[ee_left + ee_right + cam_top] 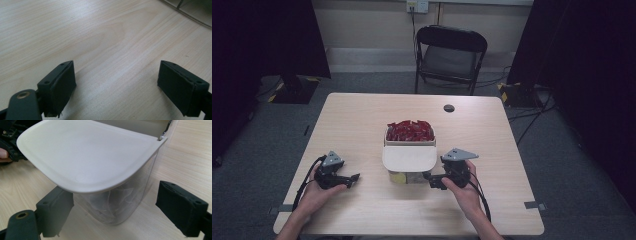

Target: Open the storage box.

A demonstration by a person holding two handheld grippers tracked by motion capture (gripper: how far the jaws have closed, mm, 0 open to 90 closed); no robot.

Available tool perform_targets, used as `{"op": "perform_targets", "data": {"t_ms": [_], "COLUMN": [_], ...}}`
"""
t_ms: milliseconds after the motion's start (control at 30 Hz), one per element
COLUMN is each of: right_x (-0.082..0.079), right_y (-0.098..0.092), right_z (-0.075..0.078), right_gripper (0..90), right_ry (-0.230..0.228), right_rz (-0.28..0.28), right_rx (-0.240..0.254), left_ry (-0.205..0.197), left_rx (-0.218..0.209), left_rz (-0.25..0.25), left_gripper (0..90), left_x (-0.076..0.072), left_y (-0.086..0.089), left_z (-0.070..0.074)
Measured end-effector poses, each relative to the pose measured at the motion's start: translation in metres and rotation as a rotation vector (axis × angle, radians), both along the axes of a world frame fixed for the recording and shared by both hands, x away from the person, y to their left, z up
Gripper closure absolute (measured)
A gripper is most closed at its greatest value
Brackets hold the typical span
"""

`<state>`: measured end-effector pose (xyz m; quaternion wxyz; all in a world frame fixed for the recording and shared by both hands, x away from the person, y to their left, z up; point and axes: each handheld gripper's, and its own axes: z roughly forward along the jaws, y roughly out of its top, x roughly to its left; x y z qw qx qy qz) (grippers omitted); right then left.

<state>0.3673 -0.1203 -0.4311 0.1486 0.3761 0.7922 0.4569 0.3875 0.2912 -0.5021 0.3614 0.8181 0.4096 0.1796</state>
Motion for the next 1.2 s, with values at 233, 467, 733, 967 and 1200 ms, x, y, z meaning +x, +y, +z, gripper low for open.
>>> {"op": "perform_targets", "data": {"t_ms": [233,467,733,967,1200], "right_x": [0.000,-0.001,0.001,0.004,0.007], "right_y": [0.000,-0.001,-0.001,-0.006,-0.008], "right_z": [0.004,0.007,0.011,0.015,0.019], "right_gripper": [13.7,13.8,13.8,13.9,14.0], "right_ry": [-0.008,-0.019,-0.022,-0.025,-0.027], "right_rz": [-0.005,-0.015,-0.015,-0.020,-0.026], "right_rx": [0.007,0.024,0.033,0.052,0.065], "left_ry": [0.001,0.001,0.001,0.002,0.001], "left_rx": [0.000,0.000,0.000,0.000,0.000], "left_rz": [0.001,0.000,0.000,0.001,0.000], "left_gripper": [14.3,14.3,14.3,14.3,14.3], "left_x": [0.000,0.000,0.000,0.000,0.000], "left_y": [0.000,0.000,0.000,0.000,0.000], "left_z": [0.000,0.000,0.000,0.000,0.000]}}
